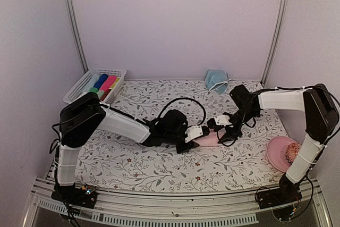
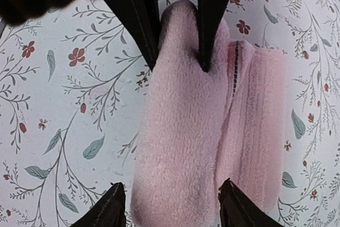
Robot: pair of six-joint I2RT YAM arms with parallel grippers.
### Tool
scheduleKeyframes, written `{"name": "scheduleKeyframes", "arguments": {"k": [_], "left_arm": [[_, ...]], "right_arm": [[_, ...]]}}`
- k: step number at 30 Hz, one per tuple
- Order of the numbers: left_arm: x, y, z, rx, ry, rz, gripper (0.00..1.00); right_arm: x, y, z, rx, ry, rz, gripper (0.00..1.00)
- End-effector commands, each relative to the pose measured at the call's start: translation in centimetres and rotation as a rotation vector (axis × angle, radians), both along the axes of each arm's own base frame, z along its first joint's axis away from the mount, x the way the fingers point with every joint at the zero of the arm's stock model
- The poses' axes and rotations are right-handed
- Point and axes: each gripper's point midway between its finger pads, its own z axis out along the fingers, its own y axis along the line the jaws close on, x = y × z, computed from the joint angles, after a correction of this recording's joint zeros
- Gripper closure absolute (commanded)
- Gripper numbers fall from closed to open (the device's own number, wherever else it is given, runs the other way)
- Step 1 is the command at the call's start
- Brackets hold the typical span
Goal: Roll the towels
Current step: Roll the towel at the center of the board.
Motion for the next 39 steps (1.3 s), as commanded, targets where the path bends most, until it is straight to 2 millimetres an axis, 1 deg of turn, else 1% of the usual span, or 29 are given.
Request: {"name": "scheduleKeyframes", "arguments": {"k": [1, 6, 9, 15, 18, 21, 26, 28, 29, 33, 34, 36, 37, 39], "left_arm": [[-0.3, 1.9, -4.0, 0.099, 0.213, 0.03, 0.67], [0.3, 1.7, -3.9, 0.09, 0.288, 0.031, 0.66], [0.6, 1.8, -3.6, 0.079, 0.333, 0.03, 0.66], [1.0, 2.0, -4.0, 0.089, 0.415, 0.035, 0.65], [1.6, 2.0, -4.0, 0.09, 0.432, 0.048, 0.65], [1.6, 1.9, -4.0, 0.088, 0.459, 0.043, 0.65], [1.5, 1.8, -3.7, 0.075, 0.482, 0.027, 0.64], [1.6, 2.0, -3.6, 0.07, 0.493, 0.027, 0.62], [1.7, 2.0, -3.5, 0.066, 0.496, 0.028, 0.62], [2.0, 2.2, -2.9, 0.041, 0.525, 0.033, 0.58], [2.2, 2.3, -2.5, 0.031, 0.526, 0.035, 0.57], [2.5, 2.4, -1.4, 0.002, 0.513, 0.043, 0.49], [2.6, 2.5, -0.8, -0.014, 0.502, 0.045, 0.46], [2.9, 2.7, 0.3, -0.039, 0.472, 0.055, 0.41]], "right_arm": [[1.1, 0.4, 1.7, 0.056, -0.135, 0.025, 0.39], [0.5, 0.9, 3.0, 0.103, -0.156, 0.053, 0.37], [-0.1, 1.1, 3.1, 0.115, -0.156, 0.075, 0.35], [-0.2, 1.5, 1.6, 0.088, -0.14, 0.083, 0.35], [0.1, 2.0, 0.3, 0.059, -0.145, 0.07, 0.35], [0.4, 2.3, -0.7, 0.027, -0.157, 0.056, 0.35], [1.2, 2.0, -2.1, -0.023, -0.17, 0.025, 0.37], [1.5, 1.8, -2.6, -0.042, -0.172, 0.01, 0.42], [1.7, 1.7, -2.8, -0.051, -0.173, 0.003, 0.48], [2.2, 1.4, -3.7, -0.09, -0.159, -0.022, 0.68], [2.3, 1.3, -4.0, -0.099, -0.156, -0.028, 0.73], [2.3, 1.2, -4.3, -0.109, -0.14, -0.036, 0.85], [2.2, 1.2, -4.4, -0.107, -0.126, -0.036, 0.87], [1.7, 1.4, -4.2, -0.092, -0.096, -0.027, 0.87]]}}
